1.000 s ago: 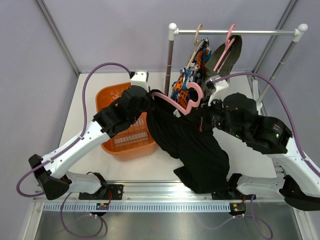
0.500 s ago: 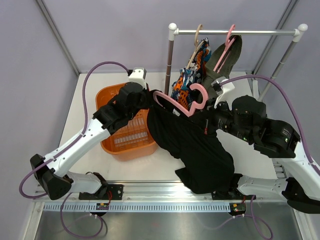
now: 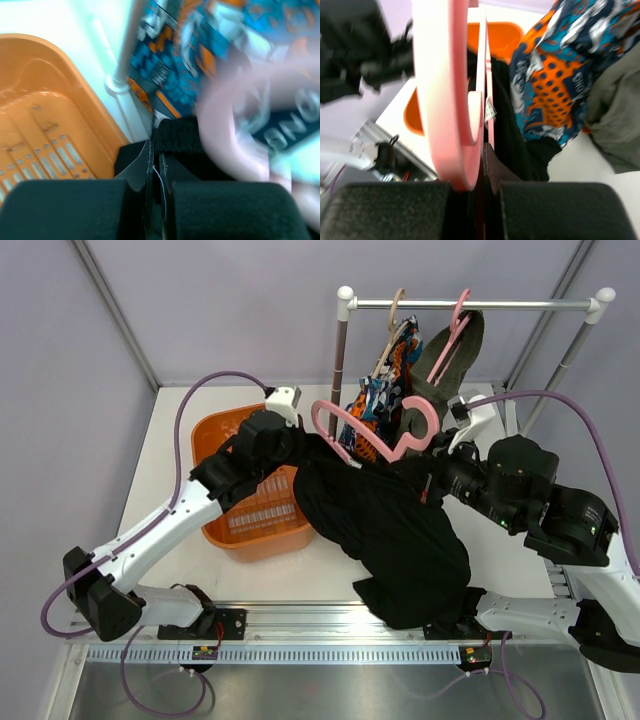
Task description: Remove the shorts from the hanger
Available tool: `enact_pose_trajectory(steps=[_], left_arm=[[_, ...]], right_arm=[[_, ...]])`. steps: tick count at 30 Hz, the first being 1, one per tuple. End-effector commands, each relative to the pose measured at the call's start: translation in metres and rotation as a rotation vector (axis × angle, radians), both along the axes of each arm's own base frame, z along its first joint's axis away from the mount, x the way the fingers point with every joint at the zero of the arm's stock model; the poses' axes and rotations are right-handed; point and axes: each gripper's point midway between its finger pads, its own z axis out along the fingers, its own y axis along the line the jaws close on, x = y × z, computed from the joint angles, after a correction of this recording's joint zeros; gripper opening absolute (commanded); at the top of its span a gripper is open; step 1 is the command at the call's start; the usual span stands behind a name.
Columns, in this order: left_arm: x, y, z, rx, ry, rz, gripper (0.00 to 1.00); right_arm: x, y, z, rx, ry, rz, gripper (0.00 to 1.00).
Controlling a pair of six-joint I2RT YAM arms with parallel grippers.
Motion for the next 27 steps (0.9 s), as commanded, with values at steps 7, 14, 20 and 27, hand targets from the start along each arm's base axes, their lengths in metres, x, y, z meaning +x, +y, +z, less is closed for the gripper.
enact_pose_trajectory(steps=[7,14,20,27], left_arm=[[-0.099,-0.075,0.023,0.097,-0.217,-0.382,0.00],[-0.207,-0.120,0.062,0.084,-0.404,-0.702,0.00],[-0.249,-0.121,0.102,0.100,-0.526,-0.797,0.00],[-0.186,-0.057,0.192,0.061,-0.628,-0.384,0.00]], right_arm=[[0.051,-0.044,0.078,0.127,-0.223,-0.393,0.00],[0.069,-0.067,0.098,0.117,-0.287,-0.585,0.00],[0.071,-0.088,0.107,0.115,-0.318,-0.683,0.00],[0.062,-0.113,0.113,0.113,-0.320,-0.745,0.00]])
